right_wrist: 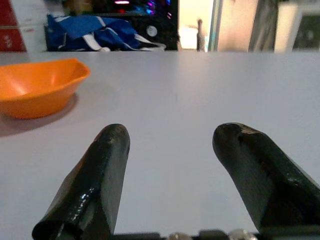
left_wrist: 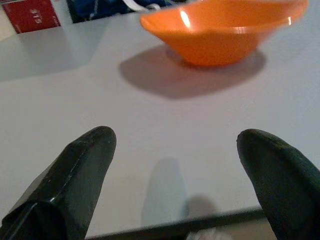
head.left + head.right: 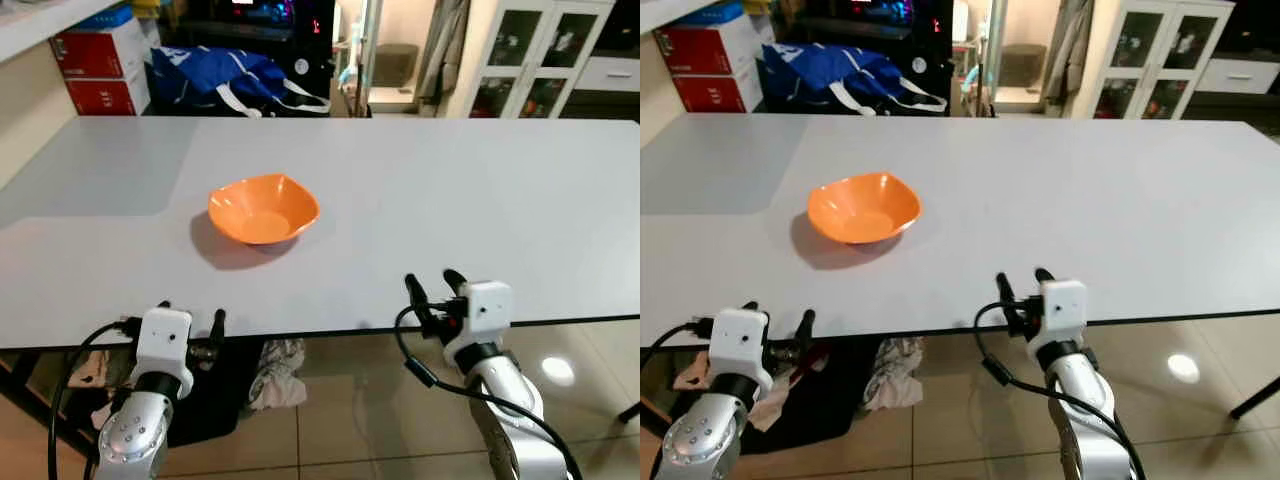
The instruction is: Setting the table
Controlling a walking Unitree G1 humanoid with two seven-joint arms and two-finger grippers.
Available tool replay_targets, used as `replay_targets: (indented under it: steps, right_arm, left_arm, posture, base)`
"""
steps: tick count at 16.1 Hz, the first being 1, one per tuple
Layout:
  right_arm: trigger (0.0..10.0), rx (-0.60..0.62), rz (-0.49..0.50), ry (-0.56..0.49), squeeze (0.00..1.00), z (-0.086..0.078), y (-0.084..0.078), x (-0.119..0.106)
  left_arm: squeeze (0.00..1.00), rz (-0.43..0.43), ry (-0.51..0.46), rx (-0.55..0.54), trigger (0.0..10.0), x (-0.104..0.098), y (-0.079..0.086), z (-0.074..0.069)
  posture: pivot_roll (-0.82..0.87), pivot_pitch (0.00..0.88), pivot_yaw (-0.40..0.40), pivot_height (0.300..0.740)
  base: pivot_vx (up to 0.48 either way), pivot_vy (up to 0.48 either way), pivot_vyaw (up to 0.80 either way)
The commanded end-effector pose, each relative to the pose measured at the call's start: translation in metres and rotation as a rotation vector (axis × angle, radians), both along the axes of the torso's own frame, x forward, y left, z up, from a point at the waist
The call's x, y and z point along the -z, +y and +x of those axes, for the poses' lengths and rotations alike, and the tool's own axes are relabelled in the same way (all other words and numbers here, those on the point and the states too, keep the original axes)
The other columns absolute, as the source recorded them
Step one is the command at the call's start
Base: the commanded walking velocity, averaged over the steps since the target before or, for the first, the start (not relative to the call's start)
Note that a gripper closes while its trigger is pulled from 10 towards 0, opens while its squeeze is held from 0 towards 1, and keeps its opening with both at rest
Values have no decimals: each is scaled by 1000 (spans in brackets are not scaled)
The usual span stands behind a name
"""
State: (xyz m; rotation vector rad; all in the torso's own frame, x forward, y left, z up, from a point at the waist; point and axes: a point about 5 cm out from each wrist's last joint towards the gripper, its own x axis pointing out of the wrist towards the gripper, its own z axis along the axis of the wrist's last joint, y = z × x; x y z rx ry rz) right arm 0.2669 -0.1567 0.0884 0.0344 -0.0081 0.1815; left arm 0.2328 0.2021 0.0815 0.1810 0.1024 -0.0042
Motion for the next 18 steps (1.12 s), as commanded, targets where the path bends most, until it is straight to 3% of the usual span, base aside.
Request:
replay_targets:
  steps: [1, 2, 6, 11, 18]
  right_arm:
    - [10000, 20, 44, 22, 0, 2, -6, 4]
    - [10000, 29, 64, 54, 0, 2, -8, 11]
    - [10000, -12, -28, 63, 0, 2, -5, 15]
    - [10000, -53, -50, 61, 0, 6, -3, 19]
    - [10000, -49, -66, 64, 0, 15, -2, 27]
  left_arm:
    - [0, -40, -58, 14, 10000, -11, -5, 9]
    - [0, -97, -70, 27, 10000, -14, -10, 14]
    - [0, -82, -54, 64, 10000, -8, -21, 23]
    - [0, -64, -54, 53, 10000, -9, -22, 25]
    - [0, -55, -46, 54, 10000, -9, -21, 24]
  posture:
    - [-20, 0, -12, 740]
    - [-25, 0, -8, 740]
    - [-43, 0, 5, 740]
    - [-25, 0, -12, 740]
    - [-18, 0, -6, 740]
  base:
    - [0, 0, 0]
    - [0, 0, 0]
    - [0, 0, -164]
    - [0, 0, -119]
    - [0, 0, 607]
